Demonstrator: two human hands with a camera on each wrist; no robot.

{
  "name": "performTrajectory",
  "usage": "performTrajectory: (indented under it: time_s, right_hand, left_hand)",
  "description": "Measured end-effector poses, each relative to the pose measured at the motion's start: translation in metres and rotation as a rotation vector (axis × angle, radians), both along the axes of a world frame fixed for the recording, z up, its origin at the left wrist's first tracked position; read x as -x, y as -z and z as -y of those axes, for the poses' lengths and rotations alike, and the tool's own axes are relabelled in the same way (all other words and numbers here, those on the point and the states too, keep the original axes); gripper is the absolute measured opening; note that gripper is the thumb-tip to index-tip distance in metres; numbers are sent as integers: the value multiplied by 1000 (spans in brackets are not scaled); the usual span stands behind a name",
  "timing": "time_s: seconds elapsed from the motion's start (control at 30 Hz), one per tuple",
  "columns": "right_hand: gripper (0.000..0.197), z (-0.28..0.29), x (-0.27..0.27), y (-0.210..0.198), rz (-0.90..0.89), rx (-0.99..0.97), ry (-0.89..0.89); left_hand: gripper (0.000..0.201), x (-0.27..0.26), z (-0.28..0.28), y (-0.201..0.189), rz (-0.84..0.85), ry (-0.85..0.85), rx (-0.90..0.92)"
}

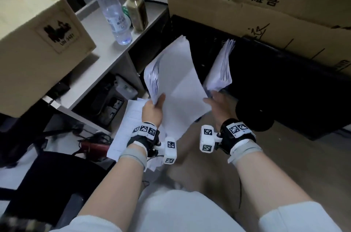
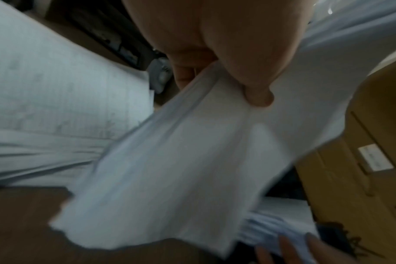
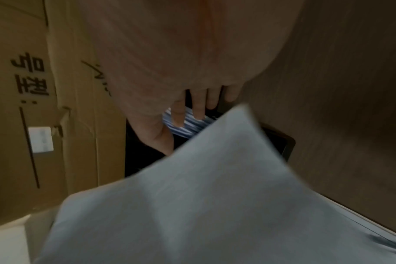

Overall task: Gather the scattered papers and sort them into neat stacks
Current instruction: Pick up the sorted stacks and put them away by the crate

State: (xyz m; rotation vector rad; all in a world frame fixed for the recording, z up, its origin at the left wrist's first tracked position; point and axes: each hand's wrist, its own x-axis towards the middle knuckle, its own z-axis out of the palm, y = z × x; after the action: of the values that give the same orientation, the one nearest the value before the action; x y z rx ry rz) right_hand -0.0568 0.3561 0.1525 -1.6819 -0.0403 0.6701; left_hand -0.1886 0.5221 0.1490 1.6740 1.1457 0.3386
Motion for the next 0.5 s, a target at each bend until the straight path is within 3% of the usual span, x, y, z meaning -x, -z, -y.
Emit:
performTrajectory:
  time_s: [0.13, 0.27, 0.5]
  right_hand:
    - [54, -26, 0, 5, -133, -21, -59]
    - [44, -38, -3, 12, -208, -12, -65]
    - [57, -59, -30, 10, -149, -86, -70]
  left_hand:
    - [48, -25, -38, -13, 40, 15, -150]
    - [30, -53, -54, -21, 30, 55, -297]
    - [30, -80, -68, -15, 128, -39, -226]
